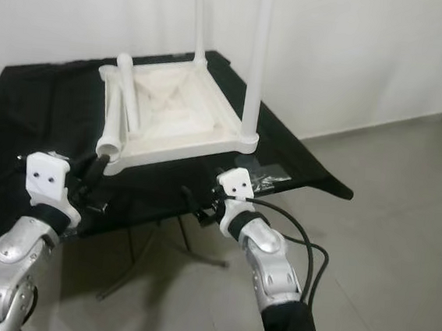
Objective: Building children table
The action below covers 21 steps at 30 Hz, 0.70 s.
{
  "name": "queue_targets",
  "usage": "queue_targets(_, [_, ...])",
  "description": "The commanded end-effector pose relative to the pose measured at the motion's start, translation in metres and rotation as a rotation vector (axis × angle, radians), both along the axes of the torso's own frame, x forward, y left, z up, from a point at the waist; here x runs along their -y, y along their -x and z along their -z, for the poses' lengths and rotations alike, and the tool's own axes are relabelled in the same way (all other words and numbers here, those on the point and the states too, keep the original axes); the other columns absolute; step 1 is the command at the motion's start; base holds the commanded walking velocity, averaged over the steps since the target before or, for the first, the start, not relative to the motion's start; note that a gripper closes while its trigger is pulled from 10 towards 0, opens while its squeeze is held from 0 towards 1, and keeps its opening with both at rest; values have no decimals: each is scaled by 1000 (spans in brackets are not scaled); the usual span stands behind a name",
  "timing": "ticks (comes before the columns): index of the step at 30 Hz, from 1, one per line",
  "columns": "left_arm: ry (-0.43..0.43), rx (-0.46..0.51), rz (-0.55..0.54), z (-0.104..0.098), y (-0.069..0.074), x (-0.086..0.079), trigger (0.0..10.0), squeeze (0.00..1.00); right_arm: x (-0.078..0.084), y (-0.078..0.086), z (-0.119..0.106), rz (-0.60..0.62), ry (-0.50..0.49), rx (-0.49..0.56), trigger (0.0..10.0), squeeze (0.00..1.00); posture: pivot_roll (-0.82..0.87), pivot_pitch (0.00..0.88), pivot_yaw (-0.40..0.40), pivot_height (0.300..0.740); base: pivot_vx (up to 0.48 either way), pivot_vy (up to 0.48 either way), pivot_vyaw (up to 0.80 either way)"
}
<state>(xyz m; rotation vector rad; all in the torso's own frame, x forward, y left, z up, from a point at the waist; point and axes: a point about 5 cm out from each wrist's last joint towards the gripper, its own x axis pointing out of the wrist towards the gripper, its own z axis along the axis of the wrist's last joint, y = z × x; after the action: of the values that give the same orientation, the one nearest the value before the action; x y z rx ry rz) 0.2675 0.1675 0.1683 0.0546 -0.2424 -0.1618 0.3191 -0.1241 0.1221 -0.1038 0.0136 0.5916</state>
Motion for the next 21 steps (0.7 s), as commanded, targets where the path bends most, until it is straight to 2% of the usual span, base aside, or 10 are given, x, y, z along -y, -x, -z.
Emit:
queue_targets(1, [-19, 1, 8, 1, 2, -1, 10000, 1000, -3, 0, -1, -11, 3, 12, 10000, 0, -128, 0, 39, 740, 0, 0, 0])
queue_targets(21, [-77, 35, 31, -6, -4, 2, 10000, 1000, -4, 0, -2, -12, -2, 17, 10000, 0, -133, 0, 38, 740, 0, 0, 0])
